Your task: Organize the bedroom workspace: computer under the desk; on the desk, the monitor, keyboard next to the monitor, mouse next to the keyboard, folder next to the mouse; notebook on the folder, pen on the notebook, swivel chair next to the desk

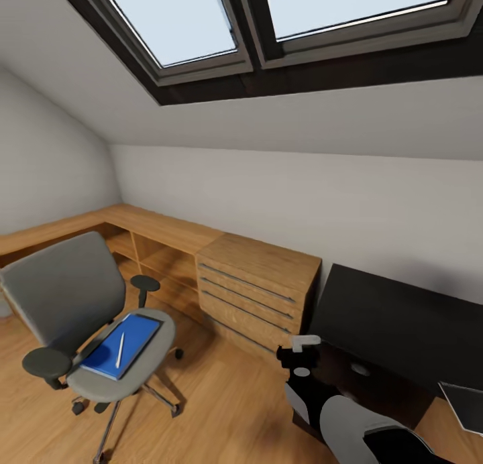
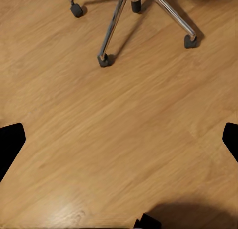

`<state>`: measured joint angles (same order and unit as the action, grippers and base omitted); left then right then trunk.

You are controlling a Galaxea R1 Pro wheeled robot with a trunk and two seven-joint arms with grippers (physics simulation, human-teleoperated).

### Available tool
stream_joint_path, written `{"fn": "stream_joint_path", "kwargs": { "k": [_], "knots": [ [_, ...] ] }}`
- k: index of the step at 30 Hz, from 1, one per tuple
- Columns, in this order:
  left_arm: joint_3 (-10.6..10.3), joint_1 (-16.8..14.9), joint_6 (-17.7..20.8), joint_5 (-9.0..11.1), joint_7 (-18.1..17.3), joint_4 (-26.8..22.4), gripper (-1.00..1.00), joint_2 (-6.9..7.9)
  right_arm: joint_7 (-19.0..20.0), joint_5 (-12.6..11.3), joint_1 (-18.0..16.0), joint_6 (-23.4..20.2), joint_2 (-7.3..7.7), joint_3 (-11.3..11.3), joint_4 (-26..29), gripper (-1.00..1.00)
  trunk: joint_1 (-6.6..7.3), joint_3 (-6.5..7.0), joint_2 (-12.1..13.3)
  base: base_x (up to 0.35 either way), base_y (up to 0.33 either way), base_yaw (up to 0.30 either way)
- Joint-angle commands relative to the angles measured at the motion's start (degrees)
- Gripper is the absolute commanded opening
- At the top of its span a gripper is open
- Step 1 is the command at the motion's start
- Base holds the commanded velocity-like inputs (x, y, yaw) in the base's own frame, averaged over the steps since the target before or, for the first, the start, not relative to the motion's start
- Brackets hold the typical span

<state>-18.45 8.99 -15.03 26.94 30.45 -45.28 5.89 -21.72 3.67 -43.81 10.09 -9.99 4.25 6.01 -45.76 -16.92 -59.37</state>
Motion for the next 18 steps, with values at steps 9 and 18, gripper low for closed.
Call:
{"fn": "stream_joint_path", "kwargs": {
  "k": [9, 18],
  "knots": [
    [-0.4, 0.0, -0.4, 0.6, 0.3, -0.1, 1.00, 0.10, -0.4, 0.3, 0.0, -0.1, -0.01, 0.4, -0.1, 1.00, -0.01, -0.45, 0.0, 0.000, 0.000, 0.235],
    [-0.4, 0.0, -0.4, 0.7, 0.3, -0.1, 1.00, 0.09, -0.4, 0.3, 0.0, -0.1, -0.01, 0.4, -0.2, 1.00, -0.01, -1.05, 0.0, 0.000, 0.000, 0.192]
  ]
}}
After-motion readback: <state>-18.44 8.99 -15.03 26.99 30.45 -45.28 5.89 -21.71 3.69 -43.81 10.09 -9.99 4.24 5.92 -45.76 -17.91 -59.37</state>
